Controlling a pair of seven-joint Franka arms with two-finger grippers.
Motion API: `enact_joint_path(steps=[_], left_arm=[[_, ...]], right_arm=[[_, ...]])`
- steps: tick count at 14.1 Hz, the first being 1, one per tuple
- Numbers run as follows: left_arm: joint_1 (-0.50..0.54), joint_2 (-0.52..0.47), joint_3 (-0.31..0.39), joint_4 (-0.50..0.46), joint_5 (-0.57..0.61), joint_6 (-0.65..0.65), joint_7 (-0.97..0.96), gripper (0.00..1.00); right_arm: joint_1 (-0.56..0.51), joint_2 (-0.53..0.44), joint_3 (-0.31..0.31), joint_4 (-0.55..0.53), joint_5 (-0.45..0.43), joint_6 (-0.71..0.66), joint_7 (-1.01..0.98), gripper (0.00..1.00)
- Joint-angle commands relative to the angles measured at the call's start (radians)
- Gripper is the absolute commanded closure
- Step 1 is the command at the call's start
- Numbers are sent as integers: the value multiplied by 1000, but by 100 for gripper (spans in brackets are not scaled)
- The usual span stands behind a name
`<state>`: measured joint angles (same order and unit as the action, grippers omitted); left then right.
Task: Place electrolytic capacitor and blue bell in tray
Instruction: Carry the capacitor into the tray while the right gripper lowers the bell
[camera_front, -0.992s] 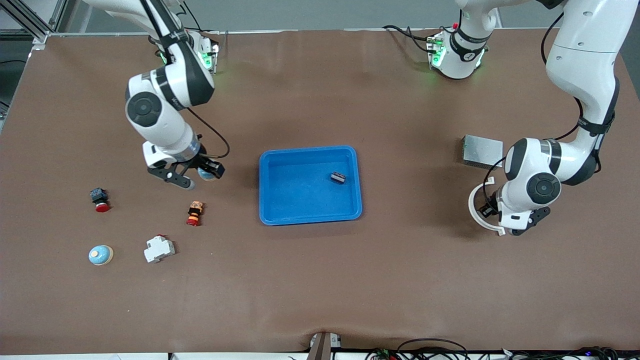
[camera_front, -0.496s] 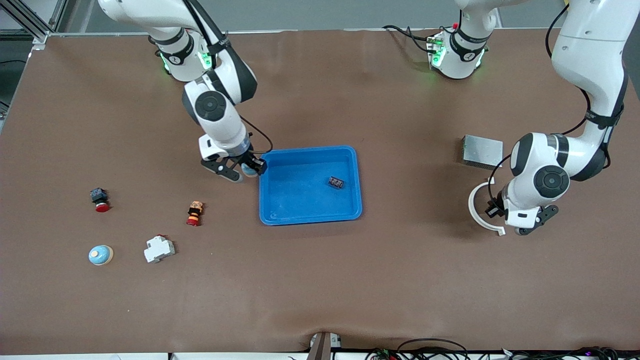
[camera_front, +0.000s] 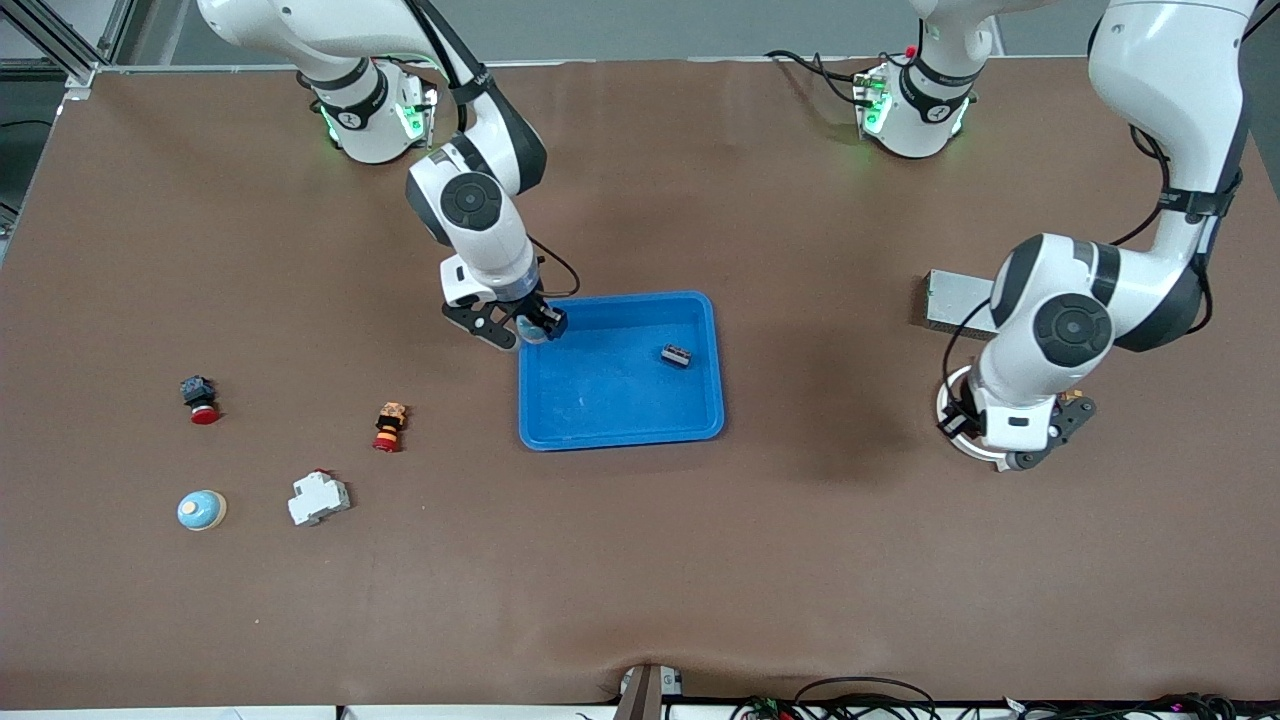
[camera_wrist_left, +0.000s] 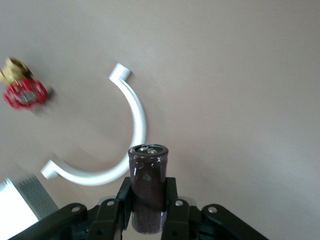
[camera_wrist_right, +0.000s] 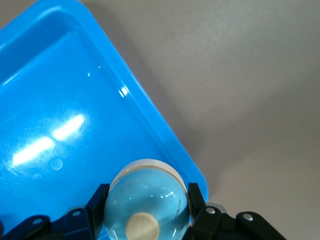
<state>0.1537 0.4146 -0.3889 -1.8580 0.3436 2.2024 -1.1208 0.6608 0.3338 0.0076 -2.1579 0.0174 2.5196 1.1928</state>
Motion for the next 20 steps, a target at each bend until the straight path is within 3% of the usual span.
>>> enact_joint_path(steps=[1, 7, 9, 14, 15, 16, 17, 20], left_arm=[[-3, 12, -94, 68, 2, -35, -152, 100], [-153, 128, -128, 235, -20, -35, -410, 100], [-210, 193, -128, 324, -82, -35, -500, 100], [-370, 332, -111, 471, -100, -26, -770, 100], [-403, 345, -82, 474, -103, -18, -806, 100], [-440, 361, -59, 474, -104, -4, -848, 100], [-471, 381, -39, 474, -104, 28, -913, 100], [-522, 446, -15, 471, -101, 97, -1056, 100]], right_arm=[[43, 66, -14, 56, -10, 27, 69, 100], [77, 172, -18, 111, -17, 97, 128, 100], [79, 201, -20, 136, -17, 97, 133, 100], [88, 264, -35, 176, -51, 99, 162, 100], [89, 274, -38, 181, -56, 99, 165, 100], [88, 275, -38, 187, -56, 97, 171, 86], [89, 278, -40, 193, -56, 97, 178, 1], [88, 271, -41, 234, -56, 58, 192, 0]])
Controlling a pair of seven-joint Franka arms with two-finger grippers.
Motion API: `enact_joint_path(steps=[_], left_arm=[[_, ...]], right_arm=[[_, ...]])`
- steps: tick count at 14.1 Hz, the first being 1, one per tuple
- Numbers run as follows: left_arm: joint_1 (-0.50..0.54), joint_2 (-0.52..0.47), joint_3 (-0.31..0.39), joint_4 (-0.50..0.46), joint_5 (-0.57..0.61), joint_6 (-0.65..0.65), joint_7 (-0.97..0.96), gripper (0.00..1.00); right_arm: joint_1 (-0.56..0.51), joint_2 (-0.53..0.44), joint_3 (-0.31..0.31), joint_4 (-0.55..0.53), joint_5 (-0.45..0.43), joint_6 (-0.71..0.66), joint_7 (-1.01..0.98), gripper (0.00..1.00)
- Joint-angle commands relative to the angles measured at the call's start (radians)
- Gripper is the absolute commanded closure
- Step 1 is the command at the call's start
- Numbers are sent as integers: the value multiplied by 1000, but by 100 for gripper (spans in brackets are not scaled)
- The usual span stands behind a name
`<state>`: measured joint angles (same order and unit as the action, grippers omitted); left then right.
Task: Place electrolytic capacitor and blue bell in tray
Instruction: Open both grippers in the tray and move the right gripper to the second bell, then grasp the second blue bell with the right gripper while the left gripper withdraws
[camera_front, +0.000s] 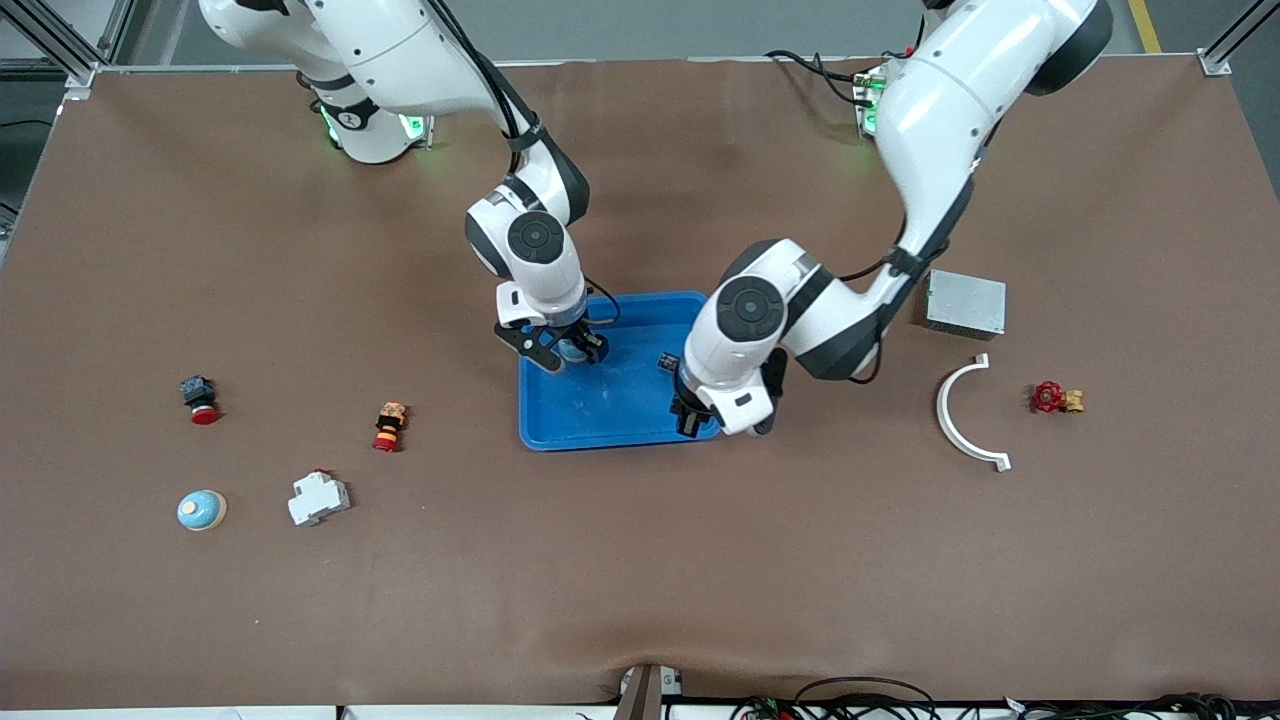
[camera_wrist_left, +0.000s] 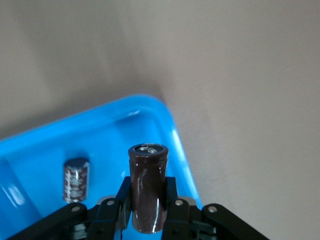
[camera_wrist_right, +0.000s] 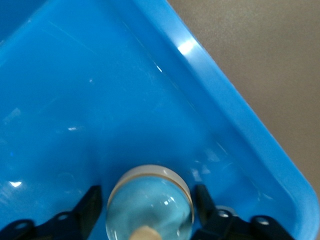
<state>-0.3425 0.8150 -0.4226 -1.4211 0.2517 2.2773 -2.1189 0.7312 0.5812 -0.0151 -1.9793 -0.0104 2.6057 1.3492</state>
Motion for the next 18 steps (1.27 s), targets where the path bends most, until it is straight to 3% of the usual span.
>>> enact_joint_path(steps=[1, 4, 5, 7, 12, 16, 18], left_arm=[[-27, 58, 19, 33, -9, 22, -67, 100], [-30, 82, 19, 30, -8, 22, -73, 100], [-30, 84, 19, 30, -11, 22, -73, 83], [-35, 79, 19, 28, 0, 21, -72, 0], [-3, -19, 21, 36, 33, -59, 26, 0], [103, -141, 10, 31, 37, -145, 400, 0], [122, -210, 18, 30, 40, -275, 631, 0]], right_arm=[[11, 16, -19, 89, -28, -88, 34, 0], [-60, 5, -11, 302, -14, -414, -45, 0], [-90, 5, -9, 354, -5, -503, -144, 0], [-165, -24, -11, 366, -3, -574, -384, 0], [-407, -60, -19, 344, -29, -607, -946, 0], [-605, -84, -17, 335, -75, -596, -1345, 0], [-714, -84, -14, 323, -74, -560, -1560, 0]])
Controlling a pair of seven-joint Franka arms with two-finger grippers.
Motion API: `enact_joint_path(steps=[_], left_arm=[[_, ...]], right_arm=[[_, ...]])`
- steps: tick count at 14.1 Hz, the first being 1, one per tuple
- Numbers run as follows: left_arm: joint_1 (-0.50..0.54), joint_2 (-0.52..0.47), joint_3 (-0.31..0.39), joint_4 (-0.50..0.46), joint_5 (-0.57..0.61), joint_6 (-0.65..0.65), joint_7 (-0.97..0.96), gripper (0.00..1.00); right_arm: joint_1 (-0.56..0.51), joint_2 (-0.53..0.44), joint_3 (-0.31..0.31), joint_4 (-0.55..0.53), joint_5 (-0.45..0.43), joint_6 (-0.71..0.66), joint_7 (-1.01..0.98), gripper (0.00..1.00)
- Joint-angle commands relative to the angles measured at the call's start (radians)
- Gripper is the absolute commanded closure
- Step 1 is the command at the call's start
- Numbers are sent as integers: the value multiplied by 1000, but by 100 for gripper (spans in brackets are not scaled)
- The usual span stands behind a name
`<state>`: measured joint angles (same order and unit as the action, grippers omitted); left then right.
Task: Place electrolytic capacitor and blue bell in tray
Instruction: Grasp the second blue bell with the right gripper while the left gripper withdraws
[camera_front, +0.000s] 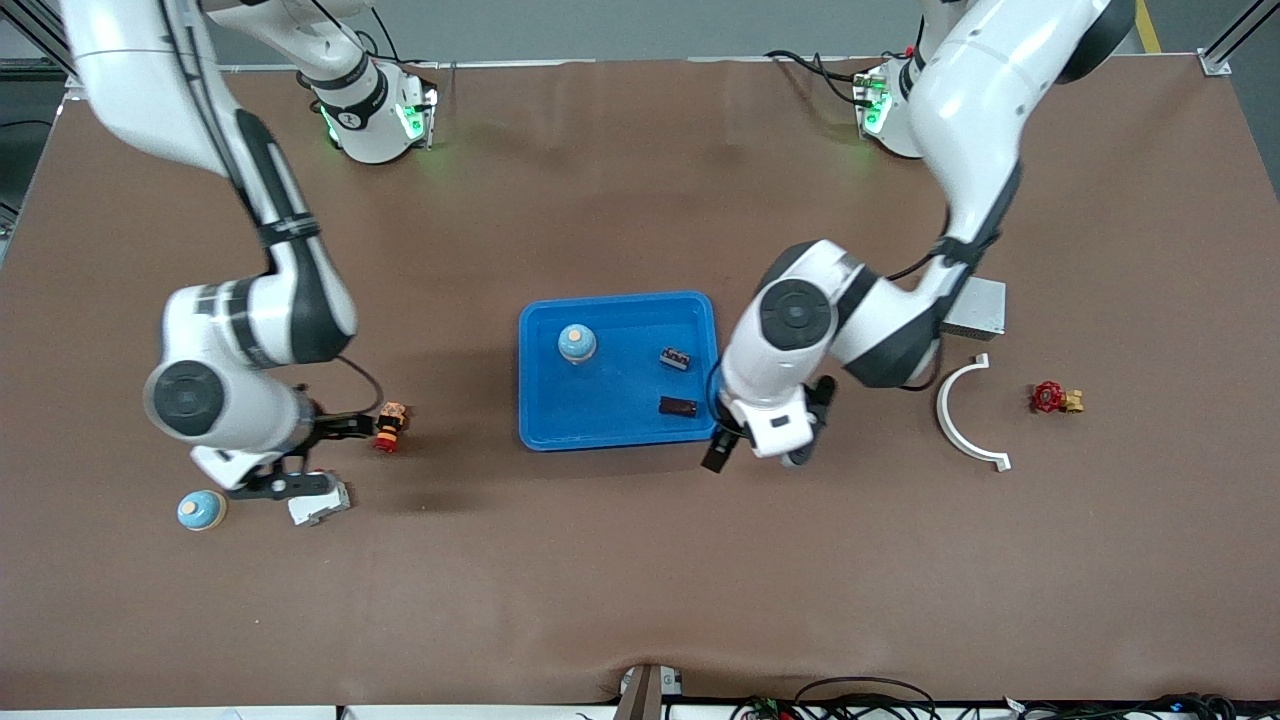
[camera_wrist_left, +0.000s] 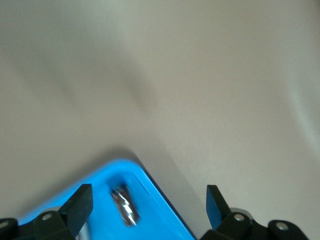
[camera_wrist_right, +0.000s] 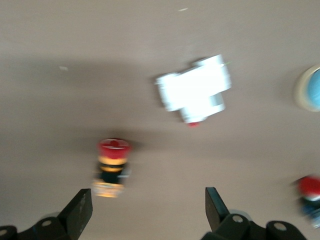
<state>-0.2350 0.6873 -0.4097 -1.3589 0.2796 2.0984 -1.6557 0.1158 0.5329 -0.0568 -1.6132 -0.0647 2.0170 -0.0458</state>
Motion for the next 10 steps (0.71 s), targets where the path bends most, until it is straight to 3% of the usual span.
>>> enact_joint_path(steps=[1, 3, 7, 10], left_arm=[[55, -122, 3, -32, 4, -150, 276, 0], [133, -202, -7, -32, -8, -243, 408, 0], [230, -321, -7, -29, -25, -400, 670, 0], [305, -405, -6, -29, -56, -464, 911, 0]], right_arm=[[-141, -39, 28, -60, -18, 61, -252, 0], [-217, -39, 29, -105, -9, 155, -406, 0], [-303, 1, 32, -94, 6, 302, -589, 0], [-333, 108, 32, 10, 116, 309, -710, 0]])
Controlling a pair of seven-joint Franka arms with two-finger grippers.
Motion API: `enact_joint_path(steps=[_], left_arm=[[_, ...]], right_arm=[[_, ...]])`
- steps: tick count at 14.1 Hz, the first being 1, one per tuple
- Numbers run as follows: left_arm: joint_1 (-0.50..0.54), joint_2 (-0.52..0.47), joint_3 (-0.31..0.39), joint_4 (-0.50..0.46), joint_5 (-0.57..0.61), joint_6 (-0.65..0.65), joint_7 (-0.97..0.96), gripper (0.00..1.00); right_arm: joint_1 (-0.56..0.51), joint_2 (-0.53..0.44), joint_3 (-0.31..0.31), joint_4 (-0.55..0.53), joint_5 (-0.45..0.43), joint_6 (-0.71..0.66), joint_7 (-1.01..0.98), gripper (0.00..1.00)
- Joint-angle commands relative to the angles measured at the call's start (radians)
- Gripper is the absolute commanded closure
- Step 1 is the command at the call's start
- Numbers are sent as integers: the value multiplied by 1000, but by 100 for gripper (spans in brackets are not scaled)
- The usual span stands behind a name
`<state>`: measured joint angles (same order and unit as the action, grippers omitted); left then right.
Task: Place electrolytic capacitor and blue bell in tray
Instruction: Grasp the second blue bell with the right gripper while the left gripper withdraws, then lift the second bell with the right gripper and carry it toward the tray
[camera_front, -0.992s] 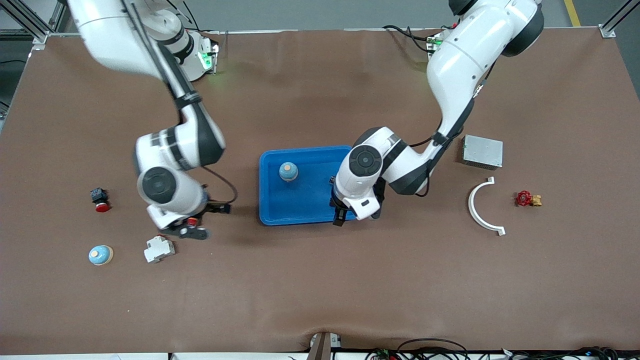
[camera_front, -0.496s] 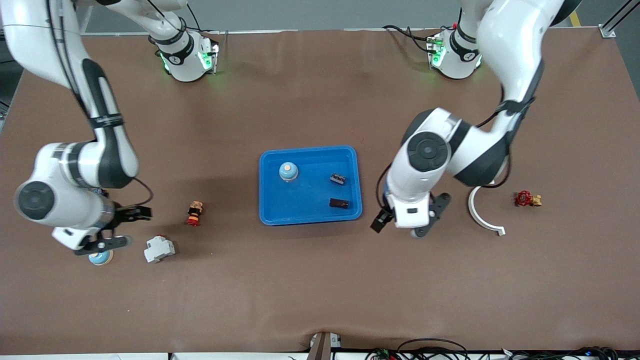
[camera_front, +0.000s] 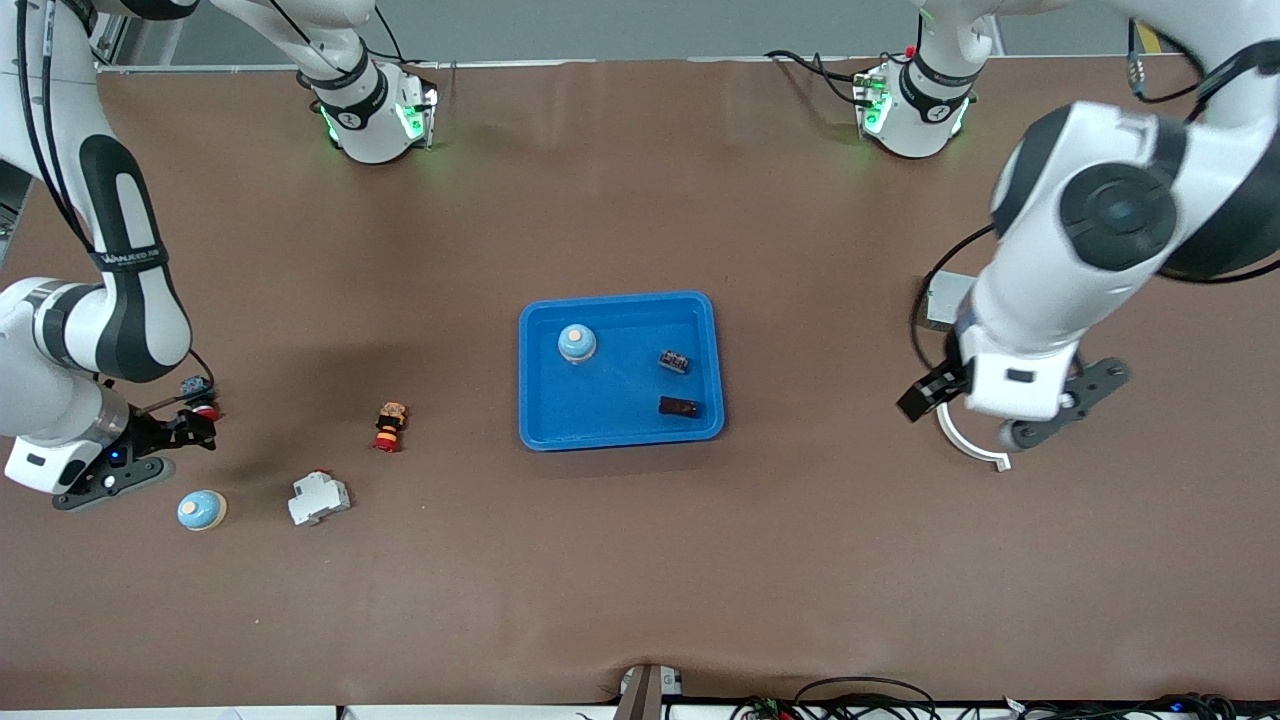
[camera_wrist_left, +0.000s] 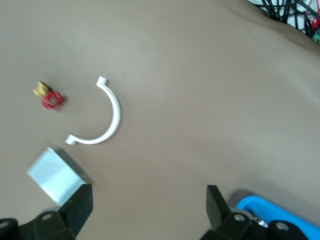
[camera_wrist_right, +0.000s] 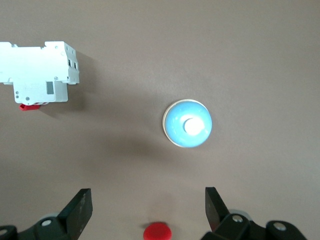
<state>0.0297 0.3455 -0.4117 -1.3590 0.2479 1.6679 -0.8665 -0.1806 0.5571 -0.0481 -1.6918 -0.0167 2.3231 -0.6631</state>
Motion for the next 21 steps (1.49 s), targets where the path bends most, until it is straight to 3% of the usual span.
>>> enact_joint_path(steps=[1, 4, 8, 12, 21], left_arm=[[65, -91, -4, -31, -24, -58, 194, 0], [111, -154, 13, -35, -51, -91, 404, 0], [32, -270, 215, -101, -162, -123, 567, 0], [-103, -387, 405, -201, -211, -119, 626, 0], [-100, -405, 418, -186, -222, -149, 642, 0]], right_arm=[[-45, 133, 22, 147, 117, -1, -146, 0], [-54, 230, 22, 240, 156, -4, -182, 0], [-57, 345, 22, 377, 156, -21, -188, 0], [-57, 369, 22, 396, 156, -19, -188, 0], [-69, 385, 20, 397, 147, -19, -213, 0]])
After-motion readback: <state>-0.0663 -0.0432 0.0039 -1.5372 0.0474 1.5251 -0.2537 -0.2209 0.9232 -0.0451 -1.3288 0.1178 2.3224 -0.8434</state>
